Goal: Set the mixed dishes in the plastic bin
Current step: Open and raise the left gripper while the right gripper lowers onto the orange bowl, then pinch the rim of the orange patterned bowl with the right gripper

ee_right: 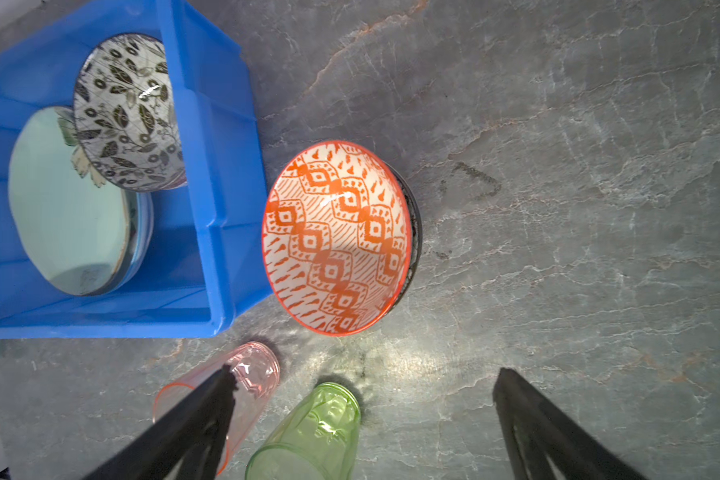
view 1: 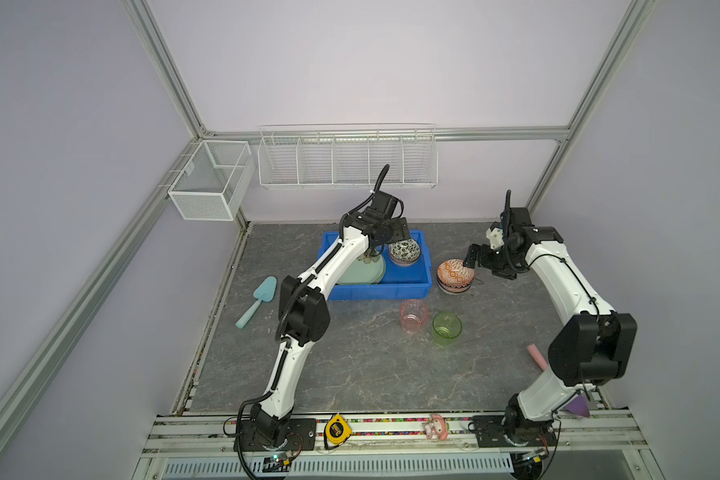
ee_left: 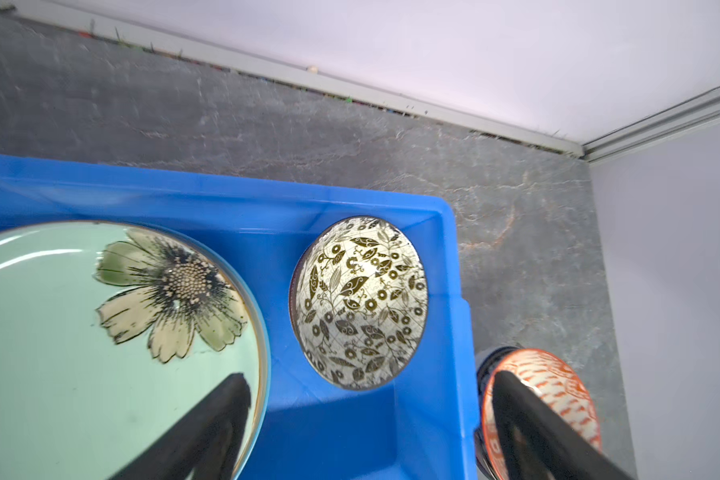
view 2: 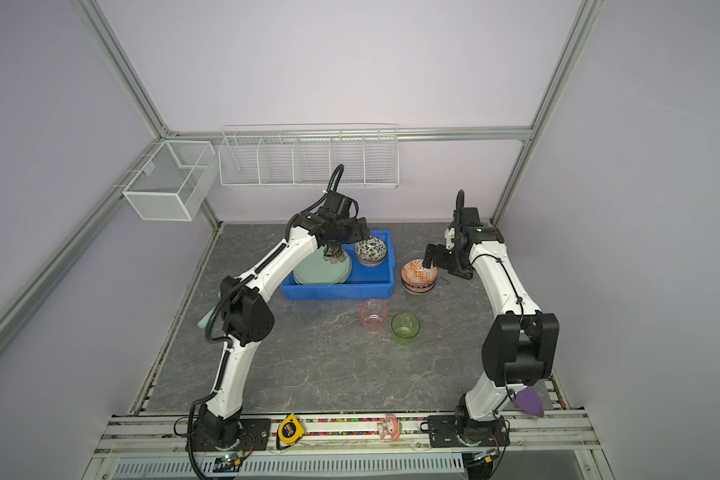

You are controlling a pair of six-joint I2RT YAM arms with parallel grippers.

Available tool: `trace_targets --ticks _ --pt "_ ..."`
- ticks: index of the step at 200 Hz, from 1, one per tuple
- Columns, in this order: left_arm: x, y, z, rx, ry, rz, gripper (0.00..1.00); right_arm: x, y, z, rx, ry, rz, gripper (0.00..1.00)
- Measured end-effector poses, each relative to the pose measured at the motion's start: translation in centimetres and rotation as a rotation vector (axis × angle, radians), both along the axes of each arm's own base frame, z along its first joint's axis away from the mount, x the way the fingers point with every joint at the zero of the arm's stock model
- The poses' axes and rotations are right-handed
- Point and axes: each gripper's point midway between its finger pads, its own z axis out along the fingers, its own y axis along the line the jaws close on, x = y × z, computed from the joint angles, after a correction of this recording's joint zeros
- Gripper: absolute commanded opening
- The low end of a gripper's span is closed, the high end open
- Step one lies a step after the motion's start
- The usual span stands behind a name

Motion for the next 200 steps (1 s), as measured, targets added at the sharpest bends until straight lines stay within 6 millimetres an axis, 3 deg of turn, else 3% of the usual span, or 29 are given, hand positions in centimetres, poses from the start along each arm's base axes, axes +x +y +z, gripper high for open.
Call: trace_targets --ticks 19,41,118,172,200 --pt "-1.7 1.7 3.1 -0.011 -0.06 0.003 0.91 0.3 -0.3 -0.6 -0.024 0.016 -0.005 0.87" --pt "-3.7 3.8 5.0 -0.018 -0.107 0.009 0.91 1.2 -0.5 -1.3 -0.051 0.034 -0.008 0.82" --pt "-7.4 13.3 3.6 0.023 -0.1 0.125 0.9 3.7 0.3 -4.9 -0.119 0.101 0.022 0.58" --pt "-7.5 13.0 4.4 -0.013 -0.129 0.12 0.89 4.0 0.5 -6.1 -0.144 0.123 0.029 0.49" --pt "-7.3 12.5 3.7 -0.023 -0.11 0.108 0.89 4.0 0.5 -6.8 -0.148 0.137 0.028 0.43"
